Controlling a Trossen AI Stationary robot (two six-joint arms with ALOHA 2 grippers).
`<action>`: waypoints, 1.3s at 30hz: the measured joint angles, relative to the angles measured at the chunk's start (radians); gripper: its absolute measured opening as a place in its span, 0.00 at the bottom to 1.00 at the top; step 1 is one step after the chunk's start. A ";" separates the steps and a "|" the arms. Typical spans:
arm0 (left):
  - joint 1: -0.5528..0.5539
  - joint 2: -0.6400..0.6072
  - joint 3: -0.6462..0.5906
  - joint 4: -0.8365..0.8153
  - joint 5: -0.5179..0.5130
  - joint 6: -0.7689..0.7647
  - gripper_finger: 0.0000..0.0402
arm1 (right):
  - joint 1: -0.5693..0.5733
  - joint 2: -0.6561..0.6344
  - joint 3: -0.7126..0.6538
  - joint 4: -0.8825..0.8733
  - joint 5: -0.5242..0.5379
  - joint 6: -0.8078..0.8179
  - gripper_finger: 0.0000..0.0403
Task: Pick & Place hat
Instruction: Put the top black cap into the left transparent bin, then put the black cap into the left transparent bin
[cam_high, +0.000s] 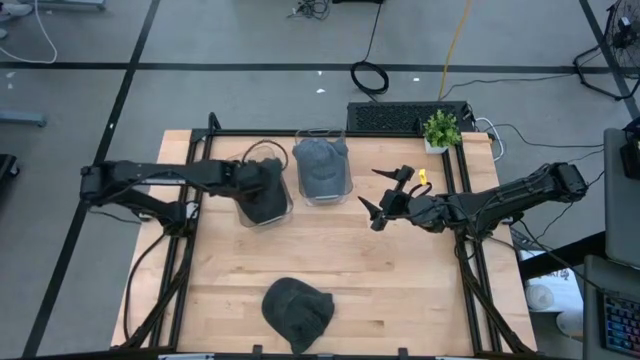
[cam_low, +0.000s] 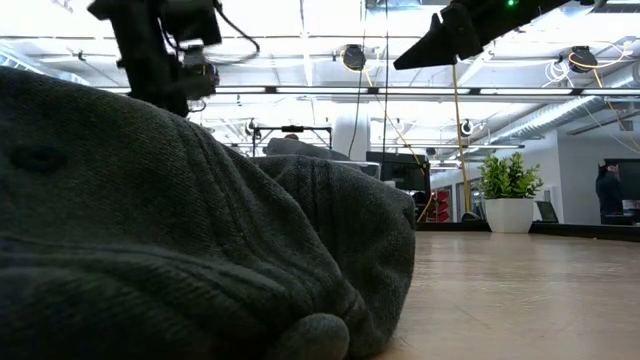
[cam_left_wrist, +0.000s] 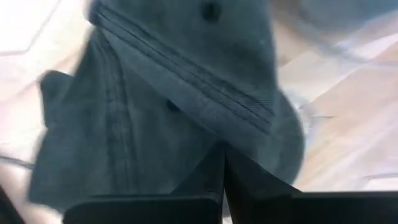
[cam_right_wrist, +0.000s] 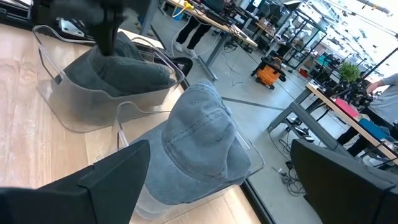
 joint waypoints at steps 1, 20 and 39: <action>0.003 0.022 -0.007 0.006 0.006 0.000 0.01 | 0.000 0.000 0.000 0.000 0.000 0.000 0.94; 0.030 -0.008 -0.028 0.088 0.023 0.029 0.02 | 0.000 0.000 0.000 -0.002 0.000 0.002 0.94; -0.130 -0.256 -0.027 0.455 0.504 0.247 0.17 | 0.000 0.000 0.000 -0.006 -0.080 0.000 0.94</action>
